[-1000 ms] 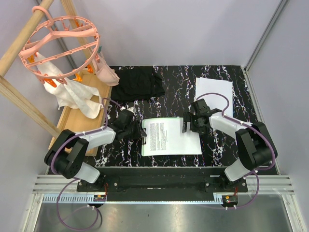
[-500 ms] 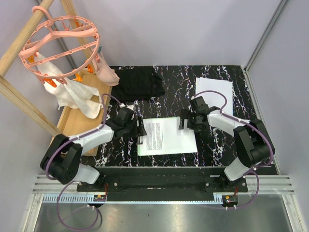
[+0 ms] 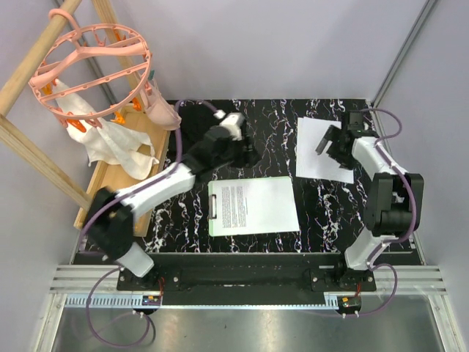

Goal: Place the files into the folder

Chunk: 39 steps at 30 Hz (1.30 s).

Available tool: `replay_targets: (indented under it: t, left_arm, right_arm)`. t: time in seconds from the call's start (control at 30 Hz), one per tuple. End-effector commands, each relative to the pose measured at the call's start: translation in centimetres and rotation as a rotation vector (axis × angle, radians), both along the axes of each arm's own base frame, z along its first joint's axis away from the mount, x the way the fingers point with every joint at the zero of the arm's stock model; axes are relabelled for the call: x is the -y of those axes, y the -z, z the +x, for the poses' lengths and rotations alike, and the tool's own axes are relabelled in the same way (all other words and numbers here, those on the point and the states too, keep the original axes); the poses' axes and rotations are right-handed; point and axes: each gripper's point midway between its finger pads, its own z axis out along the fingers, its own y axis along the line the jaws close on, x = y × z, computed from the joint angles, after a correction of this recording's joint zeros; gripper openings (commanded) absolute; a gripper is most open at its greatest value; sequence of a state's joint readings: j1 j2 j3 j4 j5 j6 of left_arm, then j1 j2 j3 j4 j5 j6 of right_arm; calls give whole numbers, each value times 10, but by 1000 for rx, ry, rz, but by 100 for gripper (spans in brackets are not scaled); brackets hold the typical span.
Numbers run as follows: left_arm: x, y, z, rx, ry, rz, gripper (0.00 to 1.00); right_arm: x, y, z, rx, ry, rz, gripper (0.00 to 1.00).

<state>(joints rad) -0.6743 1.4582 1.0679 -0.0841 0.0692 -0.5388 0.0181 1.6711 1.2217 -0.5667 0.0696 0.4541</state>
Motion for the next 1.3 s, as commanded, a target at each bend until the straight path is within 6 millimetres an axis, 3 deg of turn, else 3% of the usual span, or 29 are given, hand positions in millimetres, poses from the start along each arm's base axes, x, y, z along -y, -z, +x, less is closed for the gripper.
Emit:
replay_targets:
  t: [0.0, 0.03, 0.1, 0.17, 0.2, 0.23, 0.27, 0.3, 0.33, 0.37, 0.4, 0.47, 0.5, 0.57, 0.67, 0.8, 1.0, 1.1, 1.27]
  left_arm:
    - [102, -52, 44, 192, 195, -183, 65]
    - [125, -45, 60, 189, 222, -206, 64]
    - [158, -40, 63, 159, 292, -273, 63]
    - [194, -31, 79, 148, 344, -327, 61]
    - [213, 3, 78, 81, 376, -331, 60]
    - [230, -20, 82, 119, 399, -382, 60]
    - [241, -15, 83, 85, 398, -412, 60]
    - [255, 14, 84, 36, 404, -418, 58]
    - [264, 1, 88, 45, 406, -467, 57]
    - [270, 5, 90, -11, 386, -513, 57]
    - [276, 28, 96, -45, 358, -528, 56]
    - [282, 29, 103, -102, 315, -598, 53]
    - [285, 50, 107, -139, 289, -597, 52]
    - [288, 58, 110, -197, 252, -627, 51]
    - [284, 89, 113, -291, 169, -617, 48]
    - [278, 112, 112, -365, 104, -586, 46]
    - [272, 141, 108, -500, 47, -556, 41]
    - [271, 149, 104, -521, 44, -535, 41]
    - [270, 154, 103, -532, 53, -529, 41]
  right_arm:
    - [58, -8, 49, 47, 113, -35, 100]
    - [68, 2, 52, 25, 122, -41, 100]
    - [86, 6, 58, 20, 148, -44, 100]
    - [112, 11, 64, 16, 178, -40, 100]
    - [120, 11, 65, 19, 187, -29, 100]
    - [130, 16, 63, 13, 201, -9, 100]
    - [135, 17, 63, 15, 208, 4, 100]
    - [138, 22, 60, 7, 214, 11, 100]
    - [132, 23, 60, 14, 192, 46, 100]
    - [133, 23, 62, 26, 191, 44, 100]
    - [132, 31, 55, 9, 190, 45, 100]
    - [131, 32, 54, 24, 184, 55, 100]
    - [130, 37, 49, 11, 187, 61, 100]
    - [127, 40, 47, 17, 185, 91, 100]
    - [118, 49, 42, 13, 169, 136, 98]
    - [121, 64, 28, -28, 180, 107, 97]
    - [103, 74, 21, -32, 136, 183, 96]
    - [86, 65, 27, 14, 101, 271, 96]
    - [76, 43, 38, 83, 66, 330, 96]
